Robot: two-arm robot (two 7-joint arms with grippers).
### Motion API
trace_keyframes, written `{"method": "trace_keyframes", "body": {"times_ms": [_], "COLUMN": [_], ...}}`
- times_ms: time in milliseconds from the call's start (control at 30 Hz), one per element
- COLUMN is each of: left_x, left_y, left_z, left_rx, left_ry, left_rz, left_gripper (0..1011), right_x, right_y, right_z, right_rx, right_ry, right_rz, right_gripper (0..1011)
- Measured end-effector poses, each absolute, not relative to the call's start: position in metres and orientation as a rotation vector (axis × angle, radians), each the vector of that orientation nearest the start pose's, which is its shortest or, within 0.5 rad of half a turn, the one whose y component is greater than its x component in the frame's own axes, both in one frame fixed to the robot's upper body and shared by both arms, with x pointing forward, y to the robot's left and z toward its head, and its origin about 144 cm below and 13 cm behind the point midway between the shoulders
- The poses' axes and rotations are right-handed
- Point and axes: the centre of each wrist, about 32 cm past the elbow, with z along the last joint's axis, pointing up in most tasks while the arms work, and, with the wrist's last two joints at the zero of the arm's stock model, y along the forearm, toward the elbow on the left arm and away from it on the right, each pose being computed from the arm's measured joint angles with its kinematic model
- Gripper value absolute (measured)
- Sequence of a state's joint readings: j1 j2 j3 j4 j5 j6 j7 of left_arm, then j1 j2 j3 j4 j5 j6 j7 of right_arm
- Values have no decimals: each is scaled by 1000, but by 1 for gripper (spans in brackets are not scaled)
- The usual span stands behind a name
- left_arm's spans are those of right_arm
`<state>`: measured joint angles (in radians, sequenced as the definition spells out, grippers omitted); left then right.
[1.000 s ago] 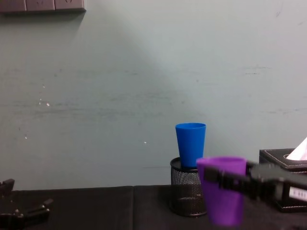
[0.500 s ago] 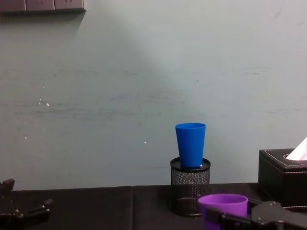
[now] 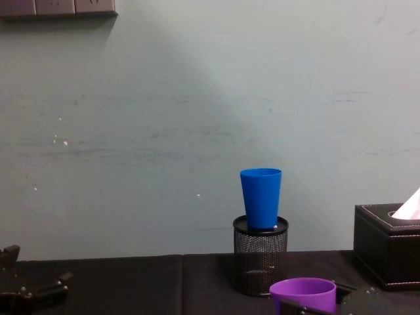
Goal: Pick up one cup with a gripper and tap it against the other cup.
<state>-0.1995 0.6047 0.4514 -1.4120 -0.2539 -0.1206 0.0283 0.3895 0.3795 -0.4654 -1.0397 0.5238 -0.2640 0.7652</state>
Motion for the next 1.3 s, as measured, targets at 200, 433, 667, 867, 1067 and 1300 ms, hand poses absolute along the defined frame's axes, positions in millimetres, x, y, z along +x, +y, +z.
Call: {"method": "trace_keyframes", "body": {"times_ms": [200,433,667,867,1067,1300], "left_x": [489,489,489,489,489,489], "left_y": [310,310,310,310,310,310], "left_z": [1140,1140,1140,1140,1140,1140], "left_rx": [304,304,304,304,304,304], "left_ry": [-285,-285,-285,-285,-285,-285], "left_rz": [1248,1248,1248,1248,1248,1248], "left_gripper": [1000,1000,1000,1000,1000,1000], "right_x": [542,542,542,543,542,542], "right_y": [-281,-281,-281,-281,-281,-281], "right_z": [1100,1100,1101,1101,1101,1101], "right_rx": [2,1,1,0,0,0], "right_ry": [18,17,16,15,15,15], "right_rz": [-633,-631,-630,-629,-628,-628], "right_gripper": [732,734,908,1004,1004,1004]}}
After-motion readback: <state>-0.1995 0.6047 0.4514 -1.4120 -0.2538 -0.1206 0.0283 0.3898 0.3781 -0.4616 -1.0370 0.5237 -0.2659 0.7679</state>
